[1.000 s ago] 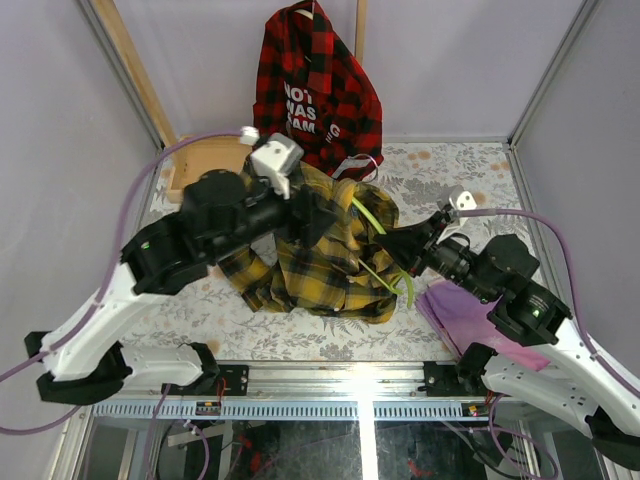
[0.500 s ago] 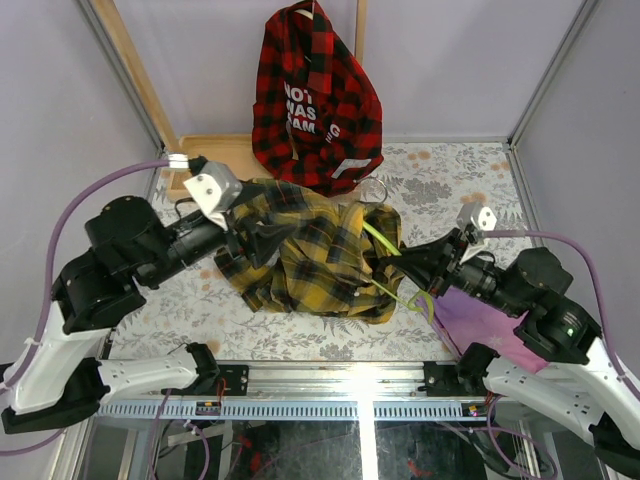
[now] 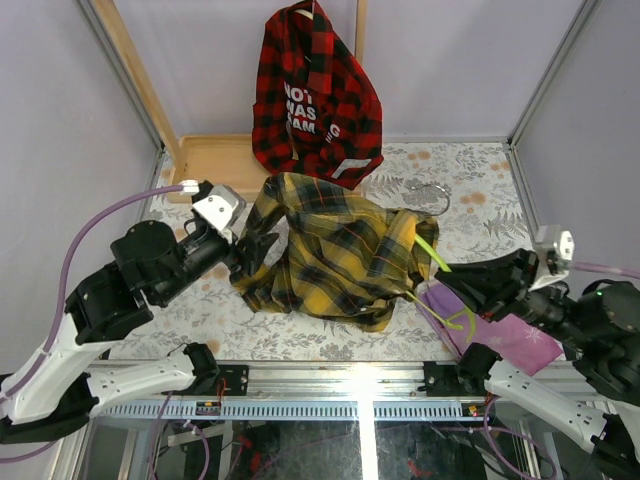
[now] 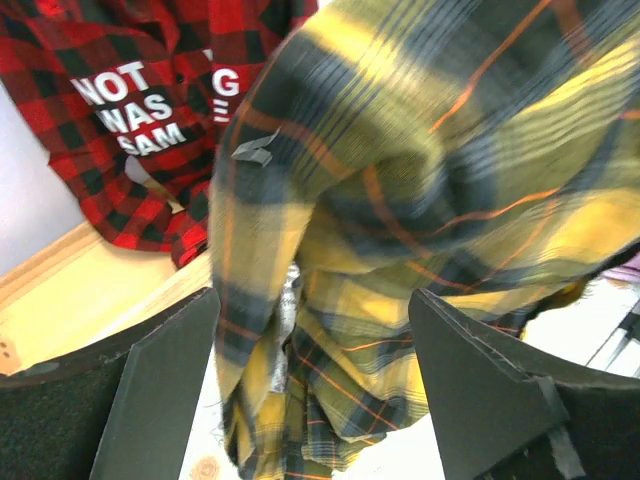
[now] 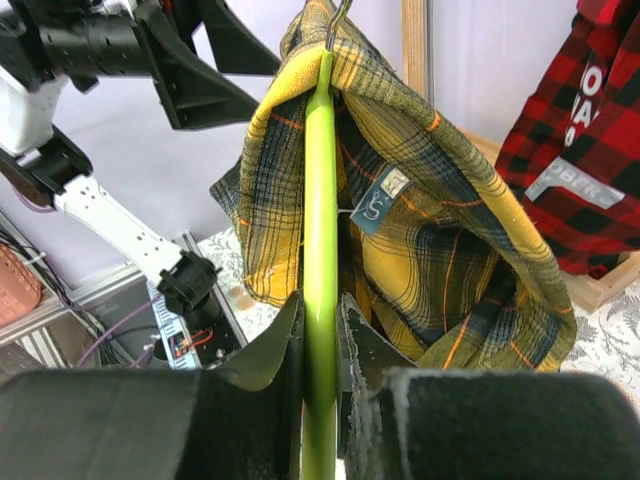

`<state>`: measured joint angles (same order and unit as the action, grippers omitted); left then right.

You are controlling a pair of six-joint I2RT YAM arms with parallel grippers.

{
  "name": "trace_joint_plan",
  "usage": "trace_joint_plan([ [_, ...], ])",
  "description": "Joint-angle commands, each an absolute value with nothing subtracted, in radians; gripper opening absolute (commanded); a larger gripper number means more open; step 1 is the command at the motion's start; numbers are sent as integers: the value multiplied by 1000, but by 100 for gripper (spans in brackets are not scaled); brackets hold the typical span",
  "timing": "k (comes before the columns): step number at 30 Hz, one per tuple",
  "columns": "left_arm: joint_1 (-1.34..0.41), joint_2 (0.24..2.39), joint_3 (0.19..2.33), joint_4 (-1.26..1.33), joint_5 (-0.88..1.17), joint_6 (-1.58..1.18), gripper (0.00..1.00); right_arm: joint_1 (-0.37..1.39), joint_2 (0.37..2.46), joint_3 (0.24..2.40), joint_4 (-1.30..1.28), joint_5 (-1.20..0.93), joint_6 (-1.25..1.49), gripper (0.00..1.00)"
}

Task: Place the shirt on the hanger

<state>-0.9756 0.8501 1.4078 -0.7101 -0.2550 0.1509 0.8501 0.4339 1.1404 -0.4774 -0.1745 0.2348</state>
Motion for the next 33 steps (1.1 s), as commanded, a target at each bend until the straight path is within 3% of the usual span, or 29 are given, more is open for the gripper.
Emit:
trace_joint_plan([
  [1,-981,812,1343,-630,-359,158,76,852,410,1260,-441,-193,237,0],
  [10,-981,822,1246,-513,-354,175,74,852,374,1300,-455,-215,258,0],
  [12,-981,833,1230,-480,-345,173,70,854,378,1303,-458,-221,261,0],
  [15,-980,875,1237,-472,-399,167,50,854,383,1312,-469,-232,258,0],
  [18,-980,930,1299,-512,-490,179,16,853,387,1330,-499,-228,245,0],
  [21,-980,945,1336,-504,-541,219,1,853,378,1337,-522,-216,237,0],
  [33,-965,1028,1594,-505,-590,392,0,853,354,1338,-567,-221,228,0],
])
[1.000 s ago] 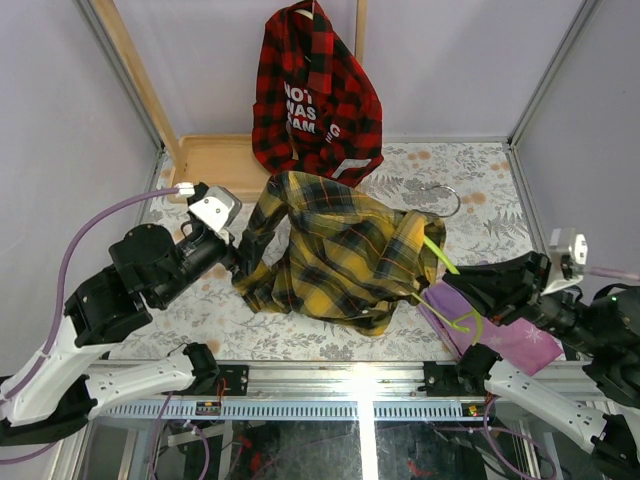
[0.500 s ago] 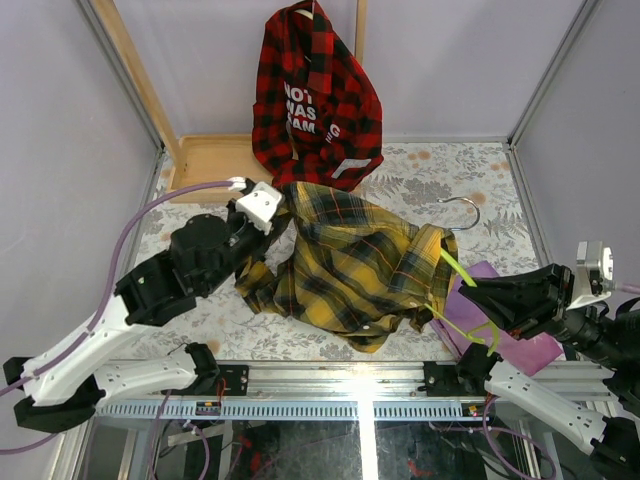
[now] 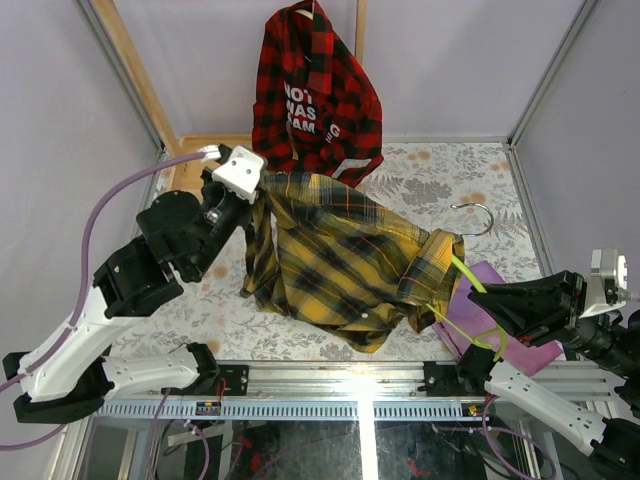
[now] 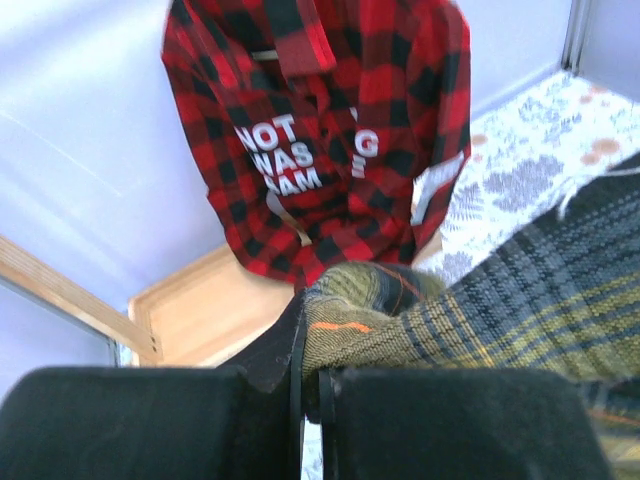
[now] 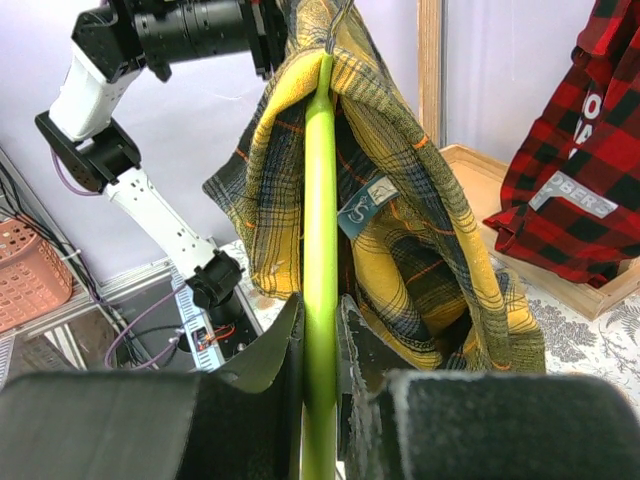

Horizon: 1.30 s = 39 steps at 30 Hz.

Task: Place the shirt on the hanger

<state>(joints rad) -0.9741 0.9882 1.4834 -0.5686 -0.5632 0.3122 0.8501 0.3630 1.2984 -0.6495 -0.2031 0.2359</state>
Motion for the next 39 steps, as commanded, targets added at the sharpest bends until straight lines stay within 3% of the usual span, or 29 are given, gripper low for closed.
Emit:
trace_joint_plan([
  [1,-965,1039,1618,-509,-584,400,0,854,354,1339,-569,-228,227,0],
  [16,-793,1210,1811,-644,-471,349,4,853,351,1319,-527,-300,240,0],
  [20,-756,1215,1781,-677,-379,285,14,852,320,1283,-453,-279,255,0],
  [25,-755,1160,1699,-672,-260,239,48,852,328,1248,-402,-244,261,0],
  [29,-755,1084,1638,-631,-242,221,64,852,348,1242,-411,-189,247,0],
  [39,-755,1024,1690,-654,-288,209,73,853,403,1280,-487,-98,192,0],
])
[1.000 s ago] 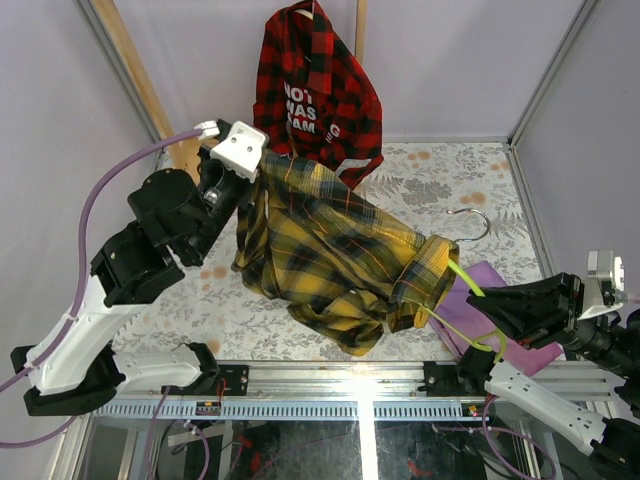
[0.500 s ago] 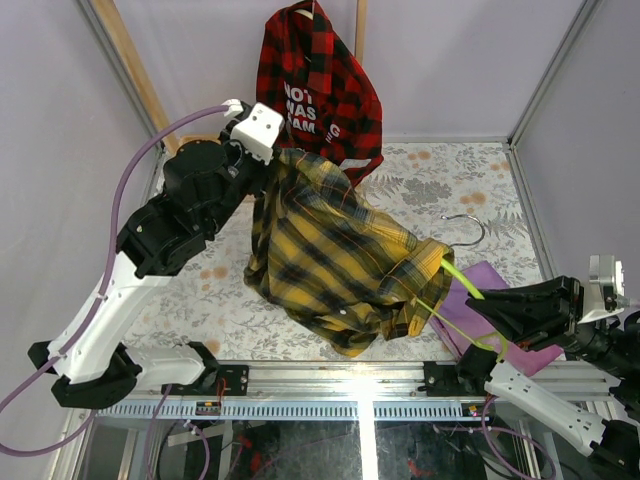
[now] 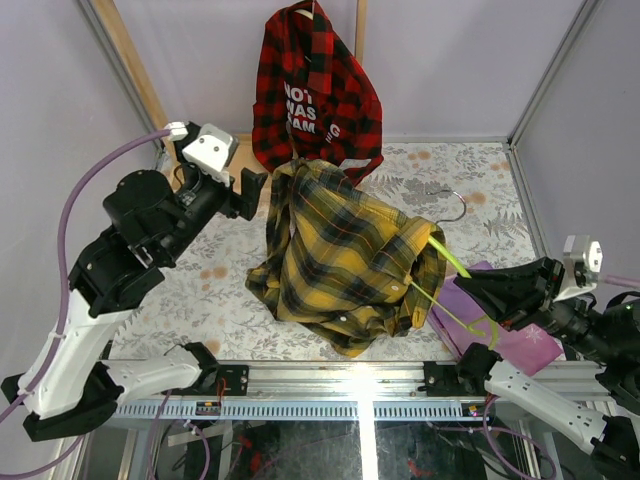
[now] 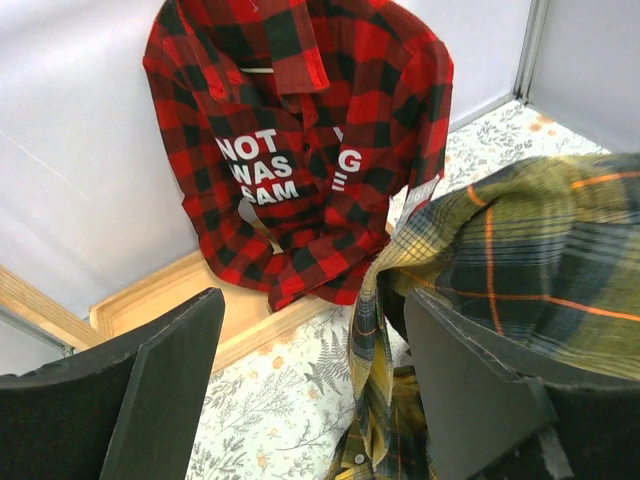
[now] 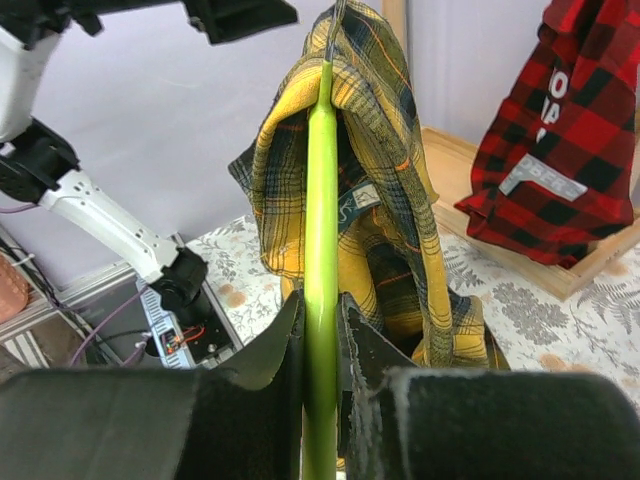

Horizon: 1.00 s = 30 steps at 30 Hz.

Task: Place the shirt on the hanger

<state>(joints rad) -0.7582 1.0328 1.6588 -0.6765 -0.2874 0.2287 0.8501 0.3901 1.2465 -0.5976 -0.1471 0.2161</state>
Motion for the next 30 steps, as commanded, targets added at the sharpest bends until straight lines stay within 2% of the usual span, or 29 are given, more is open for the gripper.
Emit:
trace_joint_plan([
  [1,-756,1021,1690,-655,-278,205,73,854,397,1266,-463,-105,195,0],
  [5,-755,1025,1706,-652,-206,205,74,852,380,1245,-387,-145,208,0],
  [11,-755,1069,1816,-652,2,232,82,854,348,1186,-251,-177,225,0],
  [17,-756,1157,1974,-700,263,288,82,853,427,1224,-332,-224,187,0],
  [24,-755,1228,2012,-813,579,293,78,853,498,1250,-374,-367,165,0],
  [30,-755,1248,1955,-922,689,292,69,853,511,1250,-386,-409,158,0],
])
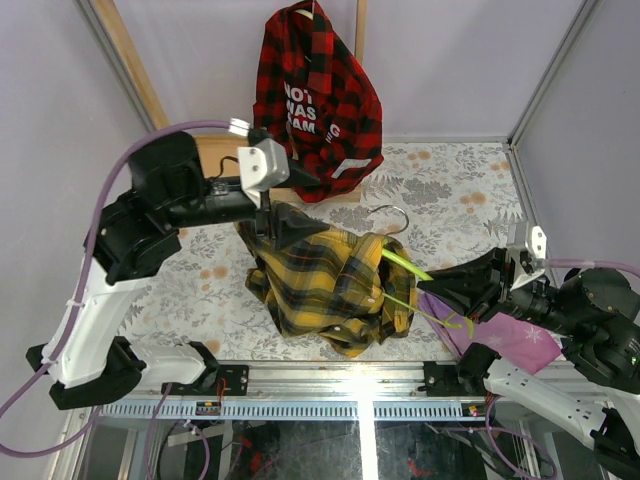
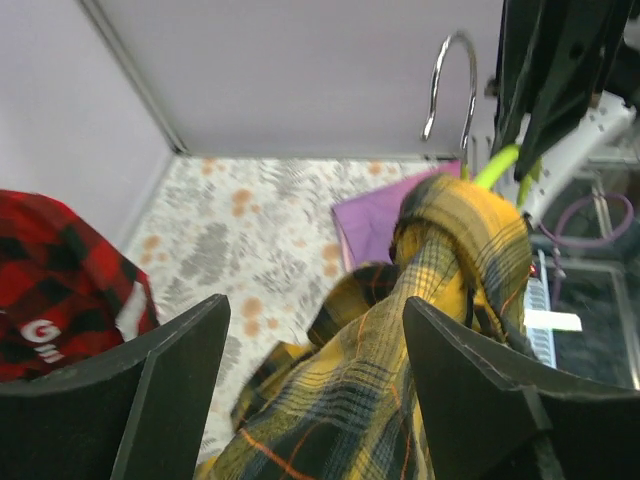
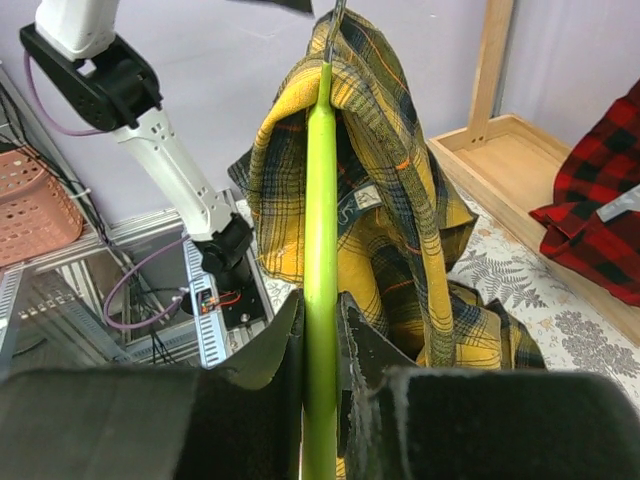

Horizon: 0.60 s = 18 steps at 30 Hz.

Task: Place the shirt on the hanger

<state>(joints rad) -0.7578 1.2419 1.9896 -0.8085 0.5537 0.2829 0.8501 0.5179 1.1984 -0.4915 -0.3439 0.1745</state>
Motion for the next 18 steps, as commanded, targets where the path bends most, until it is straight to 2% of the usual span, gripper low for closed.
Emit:
trace_joint_plan([
  [1,-756,1243,1943,-930,697,292,66,853,513,1251,-390,-412,158,0],
  [9,-757,1235,1892,-970,766,285,62,852,533,1248,-401,-449,155,0],
  [18,-757,1231,1865,-971,775,264,63,853,529,1236,-410,-402,144,0],
])
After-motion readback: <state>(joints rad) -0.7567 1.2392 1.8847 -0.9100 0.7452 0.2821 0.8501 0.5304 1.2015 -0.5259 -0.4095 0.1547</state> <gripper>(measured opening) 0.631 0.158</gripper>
